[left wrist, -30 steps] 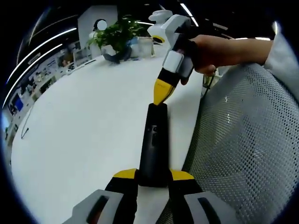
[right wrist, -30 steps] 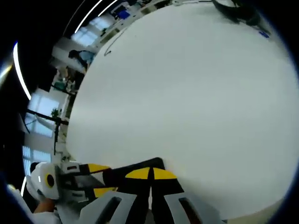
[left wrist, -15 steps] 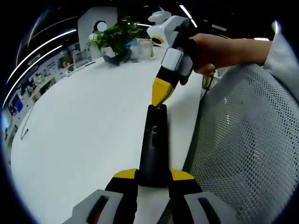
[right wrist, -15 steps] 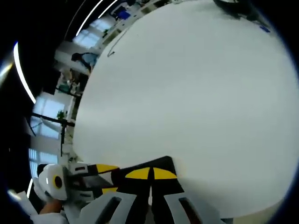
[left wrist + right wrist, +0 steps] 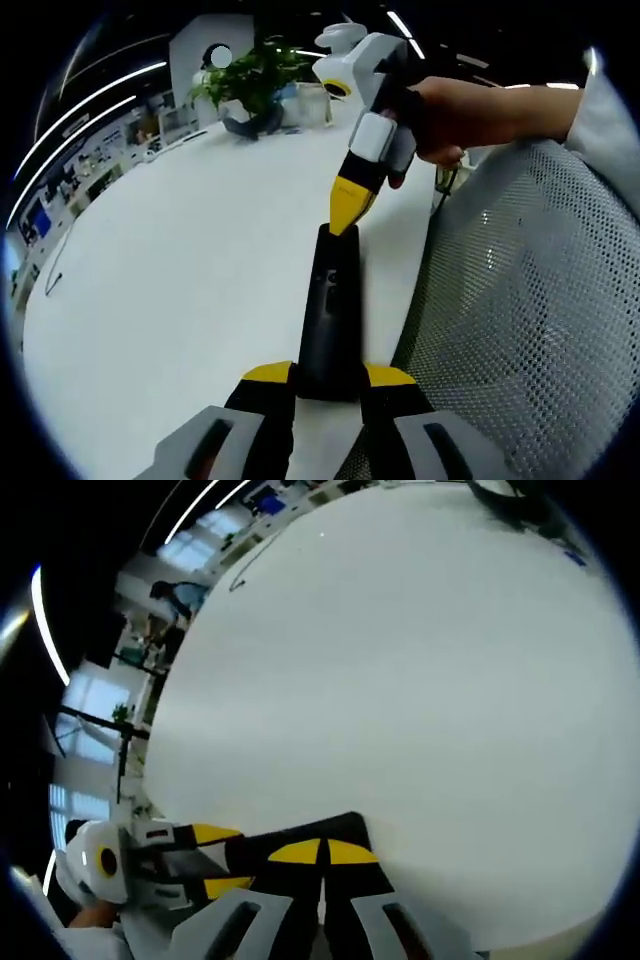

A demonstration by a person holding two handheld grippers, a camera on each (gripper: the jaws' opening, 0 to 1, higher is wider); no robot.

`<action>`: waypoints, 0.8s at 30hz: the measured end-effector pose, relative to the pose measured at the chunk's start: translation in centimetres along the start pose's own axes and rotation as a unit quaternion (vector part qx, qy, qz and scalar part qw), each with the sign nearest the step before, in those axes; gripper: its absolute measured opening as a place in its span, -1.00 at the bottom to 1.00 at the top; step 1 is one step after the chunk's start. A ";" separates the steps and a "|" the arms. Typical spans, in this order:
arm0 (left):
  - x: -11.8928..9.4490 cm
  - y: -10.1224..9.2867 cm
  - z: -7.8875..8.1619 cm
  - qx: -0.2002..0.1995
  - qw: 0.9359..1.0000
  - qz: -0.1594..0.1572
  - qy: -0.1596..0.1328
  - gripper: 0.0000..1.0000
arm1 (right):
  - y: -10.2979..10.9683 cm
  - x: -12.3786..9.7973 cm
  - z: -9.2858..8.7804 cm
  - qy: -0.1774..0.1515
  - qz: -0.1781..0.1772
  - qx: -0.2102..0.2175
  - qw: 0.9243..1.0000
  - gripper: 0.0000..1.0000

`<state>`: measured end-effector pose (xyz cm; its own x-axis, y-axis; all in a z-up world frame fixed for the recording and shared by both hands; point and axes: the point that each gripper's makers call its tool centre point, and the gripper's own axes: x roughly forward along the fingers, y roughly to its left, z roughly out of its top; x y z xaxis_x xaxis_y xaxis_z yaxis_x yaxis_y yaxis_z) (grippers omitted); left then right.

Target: Press the specified remote control buttons in sequence, fully releasing each button before pressing the next.

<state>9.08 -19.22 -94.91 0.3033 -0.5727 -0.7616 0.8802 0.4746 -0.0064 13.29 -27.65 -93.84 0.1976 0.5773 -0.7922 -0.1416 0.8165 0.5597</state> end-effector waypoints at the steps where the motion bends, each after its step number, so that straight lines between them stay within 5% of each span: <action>1: 0.0 0.0 0.0 0.001 1.000 0.000 0.001 -0.51 | 0.0 0.0 0.0 0.000 -0.001 -0.002 1.000 -1.00; 13: -0.2 -0.2 -0.2 -0.008 1.000 0.007 0.024 -0.51 | -0.1 0.0 0.0 -0.001 -0.005 -0.008 1.000 -1.00; 24: -0.1 -0.4 0.0 0.014 1.000 -0.008 0.010 -0.53 | 0.2 0.1 0.1 0.000 0.004 -0.012 1.000 -1.00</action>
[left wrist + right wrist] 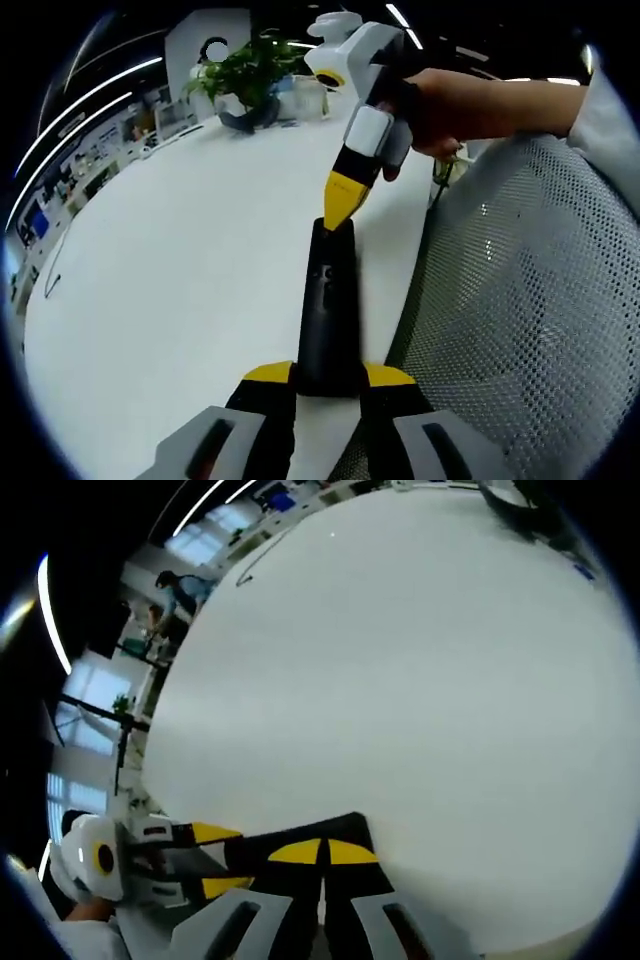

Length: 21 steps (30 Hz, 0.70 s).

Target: Press the specified remote control buttons in sequence, fully releasing each button before pressing the next.

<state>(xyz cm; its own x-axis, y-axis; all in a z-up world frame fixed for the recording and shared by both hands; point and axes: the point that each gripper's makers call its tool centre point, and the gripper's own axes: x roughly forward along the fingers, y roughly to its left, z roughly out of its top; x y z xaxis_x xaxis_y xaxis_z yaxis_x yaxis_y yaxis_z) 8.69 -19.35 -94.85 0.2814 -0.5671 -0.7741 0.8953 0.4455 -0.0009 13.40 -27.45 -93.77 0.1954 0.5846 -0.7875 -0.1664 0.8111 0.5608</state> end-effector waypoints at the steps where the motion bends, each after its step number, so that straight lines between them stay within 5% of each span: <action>1: 0.0 0.0 0.0 0.003 1.000 -0.002 -0.002 -0.53 | 0.4 0.0 -0.1 0.003 0.013 0.008 1.000 -1.00; 21: 0.2 -0.1 0.1 0.000 1.000 -0.003 -0.006 -0.52 | 0.3 0.1 -0.7 0.023 0.013 0.015 1.000 -1.00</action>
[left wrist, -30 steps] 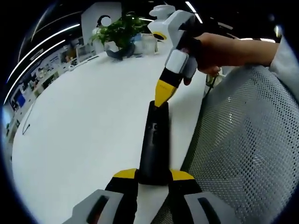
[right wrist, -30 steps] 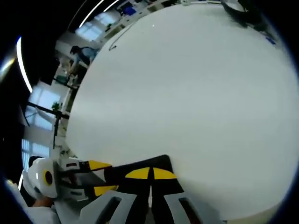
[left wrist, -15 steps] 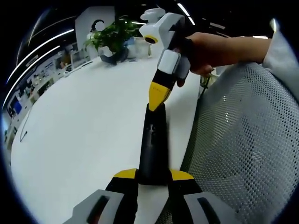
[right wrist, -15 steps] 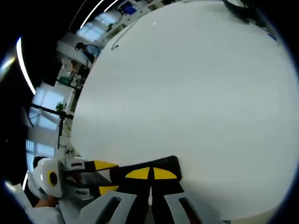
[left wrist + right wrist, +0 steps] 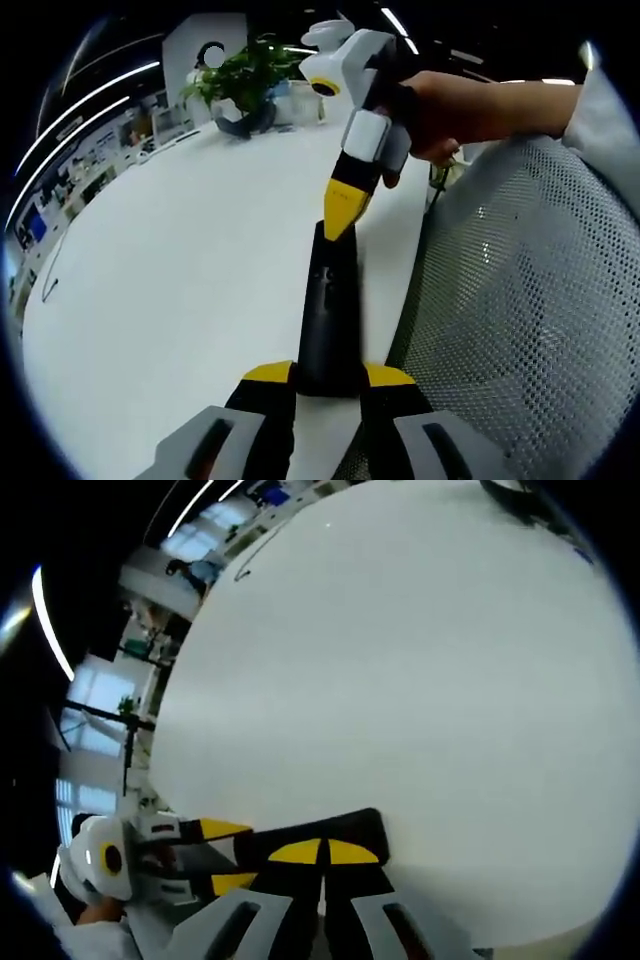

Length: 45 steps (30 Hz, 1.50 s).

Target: Press the specified remote control buttons in sequence, fully releasing each button before pressing the next.

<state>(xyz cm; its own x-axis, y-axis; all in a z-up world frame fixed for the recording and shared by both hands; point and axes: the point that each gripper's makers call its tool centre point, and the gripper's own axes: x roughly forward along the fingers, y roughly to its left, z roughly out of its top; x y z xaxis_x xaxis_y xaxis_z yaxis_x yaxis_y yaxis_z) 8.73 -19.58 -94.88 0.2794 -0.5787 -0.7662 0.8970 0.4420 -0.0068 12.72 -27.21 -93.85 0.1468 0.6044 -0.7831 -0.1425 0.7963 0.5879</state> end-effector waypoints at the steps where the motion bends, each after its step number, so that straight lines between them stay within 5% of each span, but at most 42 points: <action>1: 0.0 0.0 0.0 0.000 1.000 0.000 -0.001 -0.52 | 0.1 0.0 -0.1 0.000 -0.003 -0.004 1.000 -1.00; 13: 0.1 0.0 0.0 0.001 1.000 0.000 -0.005 -0.51 | -0.1 0.1 0.0 -0.006 -0.022 -0.029 0.999 -1.00; 23: 0.1 -0.2 0.1 0.006 1.000 0.001 -0.001 -0.53 | 0.1 -0.1 0.2 -0.008 -0.002 0.001 1.000 -1.00; 36: 0.2 -0.7 0.3 0.011 1.000 -0.008 -0.007 -0.52 | 1.0 0.8 -0.6 0.014 0.000 -0.046 0.999 -1.00; 45: 0.3 -0.7 0.3 0.010 1.000 -0.008 -0.010 -0.52 | 0.9 0.7 -0.4 0.007 0.010 -0.020 1.000 -1.00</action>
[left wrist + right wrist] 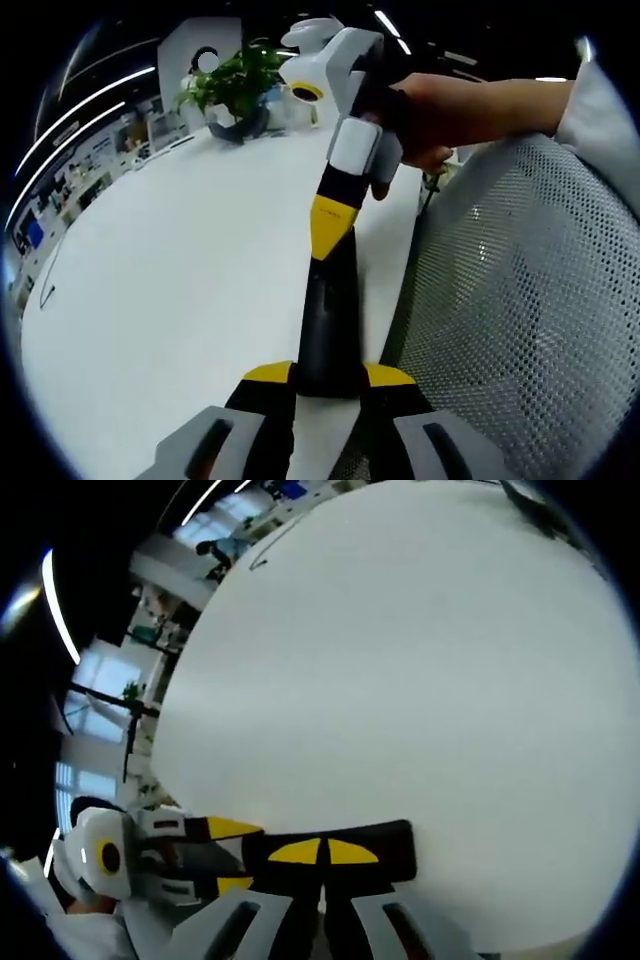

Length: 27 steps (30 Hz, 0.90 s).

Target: Press the specified remote control buttons in sequence, fully releasing each button before pressing the next.

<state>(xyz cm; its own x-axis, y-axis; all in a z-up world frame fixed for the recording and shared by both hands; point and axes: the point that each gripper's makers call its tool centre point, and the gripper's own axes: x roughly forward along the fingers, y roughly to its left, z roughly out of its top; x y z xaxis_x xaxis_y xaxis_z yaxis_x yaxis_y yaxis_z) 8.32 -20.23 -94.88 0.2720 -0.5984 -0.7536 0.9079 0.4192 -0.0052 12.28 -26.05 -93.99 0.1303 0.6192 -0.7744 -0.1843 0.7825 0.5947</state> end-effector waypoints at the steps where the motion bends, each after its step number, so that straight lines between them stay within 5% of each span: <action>1: 0.0 0.0 0.0 0.000 1.000 0.000 -0.001 -0.52 | 0.0 0.0 0.0 -0.001 0.001 0.004 1.000 -1.00; 27: 0.0 0.1 0.0 0.000 1.000 0.001 -0.005 -0.52 | 0.0 0.1 0.2 -0.008 0.011 0.042 0.999 -1.00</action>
<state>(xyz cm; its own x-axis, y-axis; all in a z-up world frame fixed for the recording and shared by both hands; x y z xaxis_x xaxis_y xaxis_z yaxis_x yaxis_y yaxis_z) 8.43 -20.23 -94.87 0.2770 -0.6042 -0.7471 0.9073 0.4205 -0.0036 12.44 -25.98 -94.04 0.1422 0.6367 -0.7579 -0.1056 0.7710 0.6280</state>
